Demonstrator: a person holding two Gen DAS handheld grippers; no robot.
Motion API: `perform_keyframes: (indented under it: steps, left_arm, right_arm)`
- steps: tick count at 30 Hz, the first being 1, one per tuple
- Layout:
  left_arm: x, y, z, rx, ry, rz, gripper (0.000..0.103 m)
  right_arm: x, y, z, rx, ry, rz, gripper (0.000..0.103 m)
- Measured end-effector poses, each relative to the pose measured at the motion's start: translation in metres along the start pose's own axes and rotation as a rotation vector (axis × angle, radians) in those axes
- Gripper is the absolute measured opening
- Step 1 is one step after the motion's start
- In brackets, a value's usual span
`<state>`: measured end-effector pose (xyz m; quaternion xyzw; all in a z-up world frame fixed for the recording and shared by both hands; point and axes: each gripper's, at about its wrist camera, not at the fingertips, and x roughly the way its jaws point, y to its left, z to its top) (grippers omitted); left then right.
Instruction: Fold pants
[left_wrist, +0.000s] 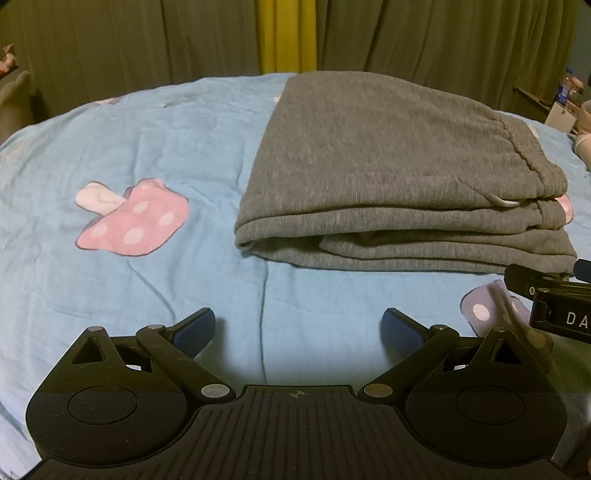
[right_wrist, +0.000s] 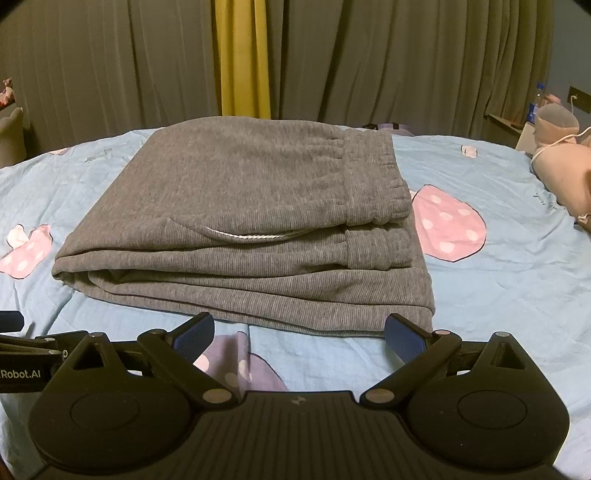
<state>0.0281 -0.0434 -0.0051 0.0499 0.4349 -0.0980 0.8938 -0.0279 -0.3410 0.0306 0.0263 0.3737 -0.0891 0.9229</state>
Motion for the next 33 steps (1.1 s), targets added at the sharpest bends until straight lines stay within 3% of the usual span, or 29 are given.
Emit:
perform_keyframes:
  steps: [33]
  left_arm:
    - [-0.0008, 0.0, 0.0006, -0.004, -0.001, -0.002, 0.101]
  right_arm:
    - [-0.0013, 0.0, 0.0003, 0.001, -0.001, -0.006, 0.099]
